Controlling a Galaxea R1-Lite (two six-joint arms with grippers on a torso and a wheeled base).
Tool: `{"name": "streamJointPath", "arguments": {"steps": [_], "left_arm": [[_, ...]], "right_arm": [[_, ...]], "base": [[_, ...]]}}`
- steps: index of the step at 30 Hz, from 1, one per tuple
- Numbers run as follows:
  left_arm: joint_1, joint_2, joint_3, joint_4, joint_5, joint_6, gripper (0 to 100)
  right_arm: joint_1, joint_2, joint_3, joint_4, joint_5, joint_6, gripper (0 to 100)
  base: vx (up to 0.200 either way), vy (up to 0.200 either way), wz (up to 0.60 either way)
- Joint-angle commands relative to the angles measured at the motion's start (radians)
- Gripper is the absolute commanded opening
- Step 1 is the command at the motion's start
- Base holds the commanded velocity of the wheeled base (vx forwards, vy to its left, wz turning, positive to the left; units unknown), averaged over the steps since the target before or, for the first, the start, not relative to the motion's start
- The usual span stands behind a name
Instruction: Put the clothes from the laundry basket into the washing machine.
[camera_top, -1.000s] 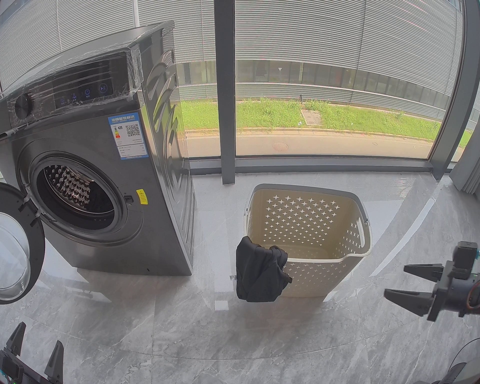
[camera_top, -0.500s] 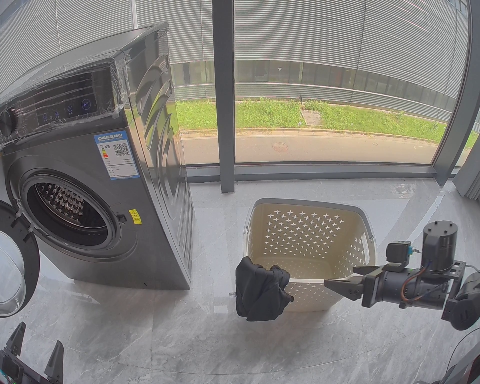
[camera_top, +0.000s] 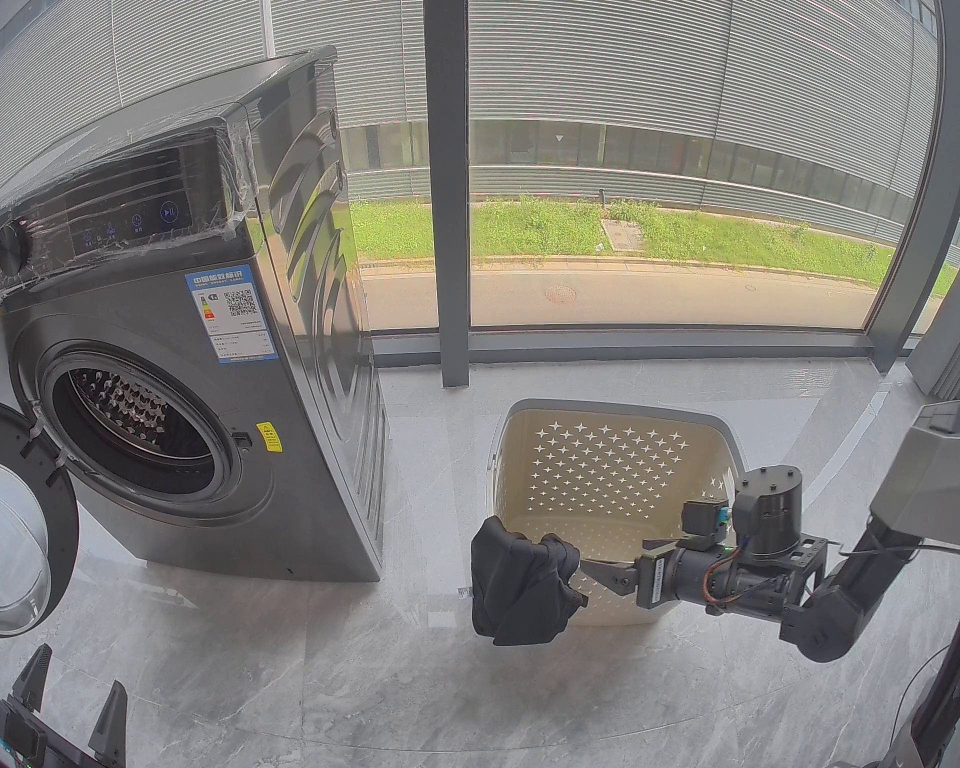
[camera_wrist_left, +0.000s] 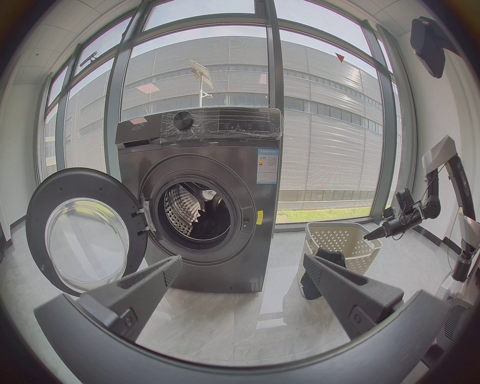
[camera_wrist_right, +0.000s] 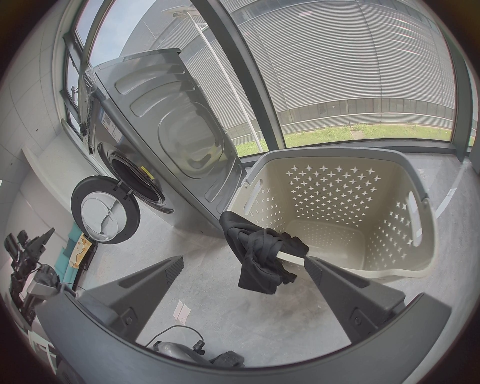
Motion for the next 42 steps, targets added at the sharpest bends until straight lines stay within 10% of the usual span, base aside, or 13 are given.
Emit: {"name": "streamJointPath", "arguments": {"steps": [1, 42], "left_arm": [[0.001, -0.016, 0.016, 0.0, 0.0, -0.002, 100], [-0.001, -0.016, 0.016, 0.0, 0.002, 0.0, 100]], "right_arm": [[0.024, 0.18, -0.082, -0.059, -0.005, 0.001, 100], [0.029, 0.436, -0.193, -0.18, -0.024, -0.006, 100]], "base": [[0.0, 0.0, 0.0], [0.015, 0.0, 0.0]]}}
